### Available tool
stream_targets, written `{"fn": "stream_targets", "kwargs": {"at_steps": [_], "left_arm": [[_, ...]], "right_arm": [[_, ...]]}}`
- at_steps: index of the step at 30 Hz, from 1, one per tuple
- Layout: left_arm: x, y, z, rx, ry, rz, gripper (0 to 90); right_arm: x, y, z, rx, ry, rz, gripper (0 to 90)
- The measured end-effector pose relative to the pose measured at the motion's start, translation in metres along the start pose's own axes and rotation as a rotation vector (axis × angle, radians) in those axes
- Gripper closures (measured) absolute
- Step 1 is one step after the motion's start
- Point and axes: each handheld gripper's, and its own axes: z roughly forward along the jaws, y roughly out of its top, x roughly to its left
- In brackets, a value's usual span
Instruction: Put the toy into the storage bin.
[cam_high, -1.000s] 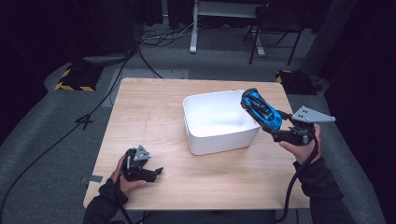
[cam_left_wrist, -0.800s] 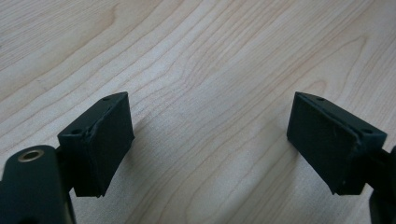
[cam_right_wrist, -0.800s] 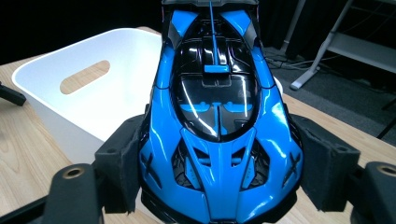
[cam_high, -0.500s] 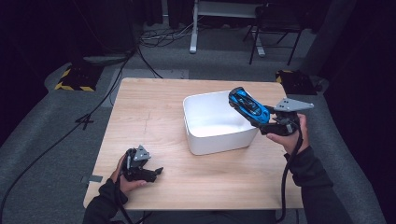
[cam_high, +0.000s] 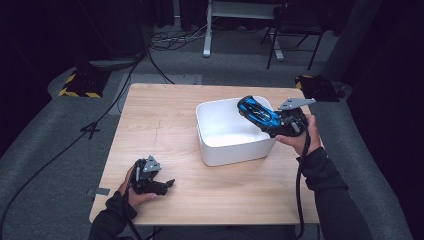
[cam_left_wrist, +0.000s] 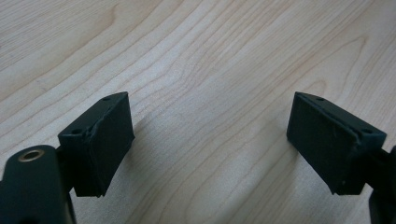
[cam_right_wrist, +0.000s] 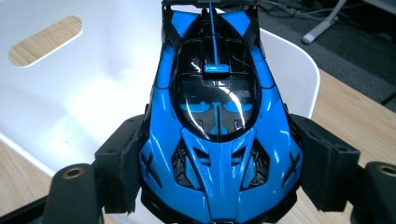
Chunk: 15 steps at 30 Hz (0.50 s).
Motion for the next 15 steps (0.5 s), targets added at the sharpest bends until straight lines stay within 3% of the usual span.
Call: {"fn": "stream_targets", "kwargs": {"at_steps": [11, 15], "left_arm": [[0.000, 0.000, 0.000, -0.004, 0.002, -0.001, 14.9], [0.000, 0.000, 0.000, -0.004, 0.003, 0.000, 14.9]], "right_arm": [[-0.005, 0.005, 0.018, 0.112, 0.008, 0.025, 26.4], [-0.005, 0.009, 0.023, 0.140, 0.015, 0.006, 26.4]]}}
